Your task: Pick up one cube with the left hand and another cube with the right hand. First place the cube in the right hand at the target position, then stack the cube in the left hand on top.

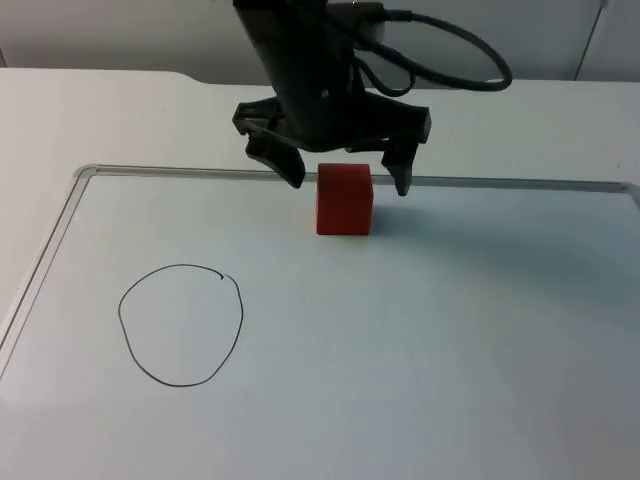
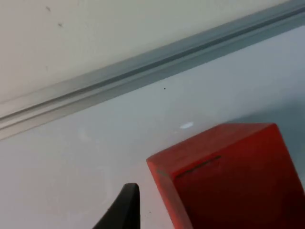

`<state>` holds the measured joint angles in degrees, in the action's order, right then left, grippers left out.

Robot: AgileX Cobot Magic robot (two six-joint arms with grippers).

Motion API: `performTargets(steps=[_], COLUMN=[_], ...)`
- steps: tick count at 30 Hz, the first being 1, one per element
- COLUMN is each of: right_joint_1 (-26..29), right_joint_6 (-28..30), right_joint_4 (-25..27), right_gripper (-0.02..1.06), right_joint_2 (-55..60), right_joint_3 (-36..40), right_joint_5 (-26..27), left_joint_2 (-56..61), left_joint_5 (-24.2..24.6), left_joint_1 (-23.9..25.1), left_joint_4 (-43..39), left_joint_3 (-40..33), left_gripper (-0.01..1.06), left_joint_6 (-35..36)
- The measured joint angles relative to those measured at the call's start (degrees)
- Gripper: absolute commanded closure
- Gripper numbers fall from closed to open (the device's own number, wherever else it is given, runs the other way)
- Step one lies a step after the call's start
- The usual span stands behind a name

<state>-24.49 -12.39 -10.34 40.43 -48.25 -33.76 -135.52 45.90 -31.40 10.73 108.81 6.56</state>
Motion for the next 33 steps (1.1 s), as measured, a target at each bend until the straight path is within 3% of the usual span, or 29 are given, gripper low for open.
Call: performTargets(steps=[17, 20, 24, 25, 29, 30, 32, 33], right_joint_1=[0.0, 0.0, 0.0, 0.0, 0.0, 0.0, 0.0, 0.0], right_joint_6=[1.92, 2.04, 2.36, 2.58, 2.96, 2.96, 2.96, 2.96], right_joint_4=[0.2, 0.2, 0.2, 0.2, 0.2, 0.2, 0.2, 0.2], right_gripper=[1.05, 1.05, 1.05, 1.05, 1.05, 1.05, 1.05, 1.05], right_joint_2=[0.0, 0.0, 0.0, 0.0, 0.0, 0.0, 0.0, 0.0], right_joint_3=[0.0, 0.0, 0.0, 0.0, 0.0, 0.0, 0.0, 0.0], right_joint_5=[0.0, 0.0, 0.0, 0.0, 0.0, 0.0, 0.0, 0.0], left_joint_2=[-3.9, -3.9, -3.99, -3.99, -4.12, -4.12, -3.89, -3.78], left_joint_5=[-2.71, -2.94, -2.93, -2.93, -2.7, -2.7, -2.81, -2.81], left_joint_1=[0.0, 0.0, 0.0, 0.0, 0.0, 0.0, 0.0, 0.0], left_joint_4=[-0.14, -0.02, 0.2, 0.2, 0.35, 0.35, 0.6, 0.6], left_joint_3=[1.04, 1.04, 1.04, 1.04, 1.13, 1.13, 1.17, 1.17], left_gripper=[0.01, 0.06, 0.34, 0.34, 0.71, 0.71, 0.91, 0.95], left_joint_6=[2.58, 2.58, 2.58, 2.58, 2.58, 2.58, 2.47, 2.47])
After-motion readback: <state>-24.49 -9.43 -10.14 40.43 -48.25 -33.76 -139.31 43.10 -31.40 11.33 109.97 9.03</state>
